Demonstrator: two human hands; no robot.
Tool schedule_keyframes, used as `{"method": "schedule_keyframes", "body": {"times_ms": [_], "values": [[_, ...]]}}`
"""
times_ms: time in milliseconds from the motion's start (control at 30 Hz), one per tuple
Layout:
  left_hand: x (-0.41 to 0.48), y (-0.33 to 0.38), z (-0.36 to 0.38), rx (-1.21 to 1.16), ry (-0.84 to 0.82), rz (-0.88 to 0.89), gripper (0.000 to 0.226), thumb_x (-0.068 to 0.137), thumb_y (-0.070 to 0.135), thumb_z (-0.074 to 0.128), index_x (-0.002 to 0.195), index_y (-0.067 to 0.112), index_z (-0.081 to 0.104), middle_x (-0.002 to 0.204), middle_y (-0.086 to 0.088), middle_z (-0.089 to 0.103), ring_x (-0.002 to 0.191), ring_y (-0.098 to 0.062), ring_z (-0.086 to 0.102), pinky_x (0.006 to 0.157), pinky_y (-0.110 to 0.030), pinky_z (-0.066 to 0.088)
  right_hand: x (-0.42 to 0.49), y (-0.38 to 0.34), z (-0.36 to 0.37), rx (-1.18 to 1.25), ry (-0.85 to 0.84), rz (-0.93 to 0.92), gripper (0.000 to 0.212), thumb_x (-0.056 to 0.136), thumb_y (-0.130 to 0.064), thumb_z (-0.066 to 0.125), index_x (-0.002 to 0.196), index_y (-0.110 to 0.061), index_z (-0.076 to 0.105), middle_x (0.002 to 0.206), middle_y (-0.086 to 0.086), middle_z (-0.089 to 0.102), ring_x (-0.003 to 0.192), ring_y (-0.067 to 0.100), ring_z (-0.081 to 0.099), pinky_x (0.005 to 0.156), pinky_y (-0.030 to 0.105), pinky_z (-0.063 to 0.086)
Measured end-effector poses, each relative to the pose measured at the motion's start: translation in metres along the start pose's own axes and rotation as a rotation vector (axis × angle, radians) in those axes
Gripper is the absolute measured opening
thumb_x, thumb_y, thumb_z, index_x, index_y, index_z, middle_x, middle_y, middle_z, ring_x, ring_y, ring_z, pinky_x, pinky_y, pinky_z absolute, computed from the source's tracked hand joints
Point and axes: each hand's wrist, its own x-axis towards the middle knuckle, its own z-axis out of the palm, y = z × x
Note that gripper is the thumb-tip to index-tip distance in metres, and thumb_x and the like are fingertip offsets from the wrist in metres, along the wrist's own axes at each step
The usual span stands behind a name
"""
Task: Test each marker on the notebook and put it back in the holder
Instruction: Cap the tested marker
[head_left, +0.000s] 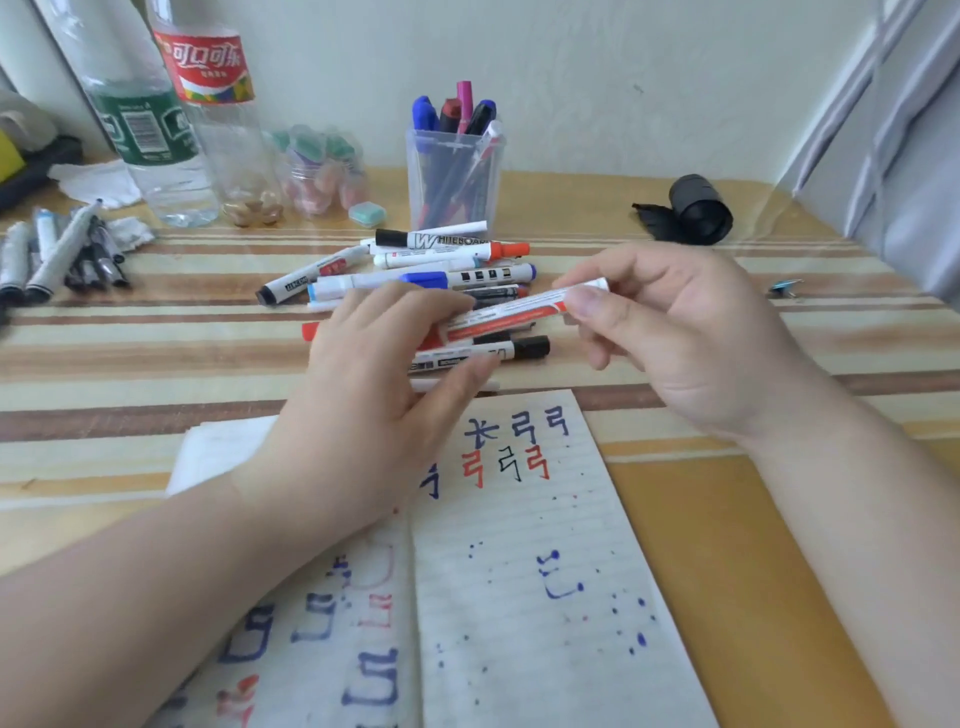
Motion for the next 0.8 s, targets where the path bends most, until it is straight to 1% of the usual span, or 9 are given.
{"method": "schedule_keyframes", "body": {"times_ms": [67, 133, 233, 300, 433, 567, 667, 733, 800], "values": [[0.000, 0.005, -0.002, 0.007, -0.027, 0.062, 0.031, 0.101, 0.038, 0.051, 0.122, 0.021, 0.065, 0.095, 0.026, 0.053, 0.091, 0.009, 0.045, 0.088, -0.007, 0.034, -0.004, -0.006, 0.011, 0.122, 0.048, -0.013, 0.008, 0.093, -0.015, 0.066, 0.093, -0.008, 0.071, 0.068, 0.022, 0.057, 0.059, 0.023, 0.052, 0.056, 0.027, 0.046], [0.000, 0.009, -0.004, 0.013, -0.039, 0.114, 0.025, 0.104, 0.030, 0.045, 0.119, 0.020, 0.063, 0.090, 0.030, 0.048, 0.085, 0.009, 0.044, 0.082, -0.001, 0.031, -0.006, -0.010, 0.023, 0.254, 0.112, -0.008, 0.006, 0.091, -0.014, 0.067, 0.087, -0.010, 0.067, 0.064, 0.010, 0.058, 0.056, 0.023, 0.048, 0.050, 0.031, 0.042], [-0.003, 0.014, -0.005, -0.065, -0.089, 0.127, 0.022, 0.105, 0.029, 0.041, 0.117, 0.022, 0.058, 0.087, 0.028, 0.047, 0.087, 0.016, 0.047, 0.078, -0.001, 0.033, -0.010, -0.017, 0.036, 0.377, 0.120, 0.019, 0.007, 0.091, -0.013, 0.068, 0.086, -0.010, 0.064, 0.064, 0.005, 0.057, 0.055, 0.023, 0.045, 0.047, 0.029, 0.040], [-0.005, 0.016, -0.005, -0.110, -0.129, 0.137, 0.016, 0.105, 0.029, 0.041, 0.109, 0.023, 0.055, 0.085, 0.028, 0.049, 0.085, 0.016, 0.048, 0.076, -0.001, 0.034, -0.013, -0.018, 0.039, 0.324, 0.012, 0.028, 0.005, 0.093, -0.013, 0.068, 0.090, -0.009, 0.066, 0.067, 0.005, 0.059, 0.057, 0.023, 0.048, 0.049, 0.027, 0.042], [-0.006, 0.013, -0.005, -0.157, -0.148, 0.138, 0.021, 0.108, 0.036, 0.038, 0.096, 0.024, 0.050, 0.080, 0.019, 0.053, 0.075, 0.004, 0.053, 0.066, -0.011, 0.040, -0.017, -0.018, 0.048, 0.195, -0.102, 0.042, 0.008, 0.099, -0.009, 0.063, 0.093, -0.008, 0.068, 0.068, -0.005, 0.065, 0.058, 0.004, 0.057, 0.056, 0.012, 0.044], [-0.008, 0.018, -0.006, -0.269, -0.134, 0.090, 0.022, 0.107, 0.037, 0.040, 0.094, 0.024, 0.052, 0.072, 0.026, 0.051, 0.063, 0.001, 0.049, 0.057, -0.010, 0.034, -0.018, -0.021, 0.053, 0.278, -0.055, 0.016, 0.010, 0.097, -0.016, 0.061, 0.089, -0.012, 0.064, 0.075, 0.035, 0.056, 0.055, 0.035, 0.046, 0.044, 0.032, 0.033], [-0.007, 0.020, -0.005, -0.337, -0.152, 0.056, 0.026, 0.108, 0.040, 0.040, 0.104, 0.020, 0.057, 0.065, 0.026, 0.051, 0.054, -0.001, 0.044, 0.054, -0.010, 0.031, -0.019, -0.024, 0.054, 0.299, -0.026, -0.009, 0.008, 0.096, -0.017, 0.060, 0.090, -0.012, 0.063, 0.074, 0.038, 0.051, 0.055, 0.033, 0.043, 0.043, 0.030, 0.034], [-0.007, 0.017, -0.005, -0.441, -0.193, 0.007, 0.031, 0.105, 0.051, 0.039, 0.118, 0.026, 0.053, 0.061, 0.018, 0.047, 0.050, -0.005, 0.039, 0.052, -0.015, 0.033, -0.020, -0.028, 0.053, 0.301, 0.033, -0.032, 0.008, 0.097, -0.016, 0.059, 0.090, -0.012, 0.060, 0.064, 0.028, 0.050, 0.051, 0.022, 0.045, 0.044, 0.024, 0.037], [-0.009, 0.015, -0.005, -0.566, -0.272, -0.086, 0.049, 0.096, 0.072, 0.035, 0.130, 0.037, 0.044, 0.065, 0.012, 0.044, 0.056, -0.010, 0.040, 0.057, -0.025, 0.038, -0.017, -0.032, 0.044, 0.301, 0.233, -0.062, 0.014, 0.097, -0.017, 0.058, 0.085, -0.014, 0.054, 0.057, 0.011, 0.046, 0.046, 0.017, 0.042, 0.044, 0.022, 0.034]]}}
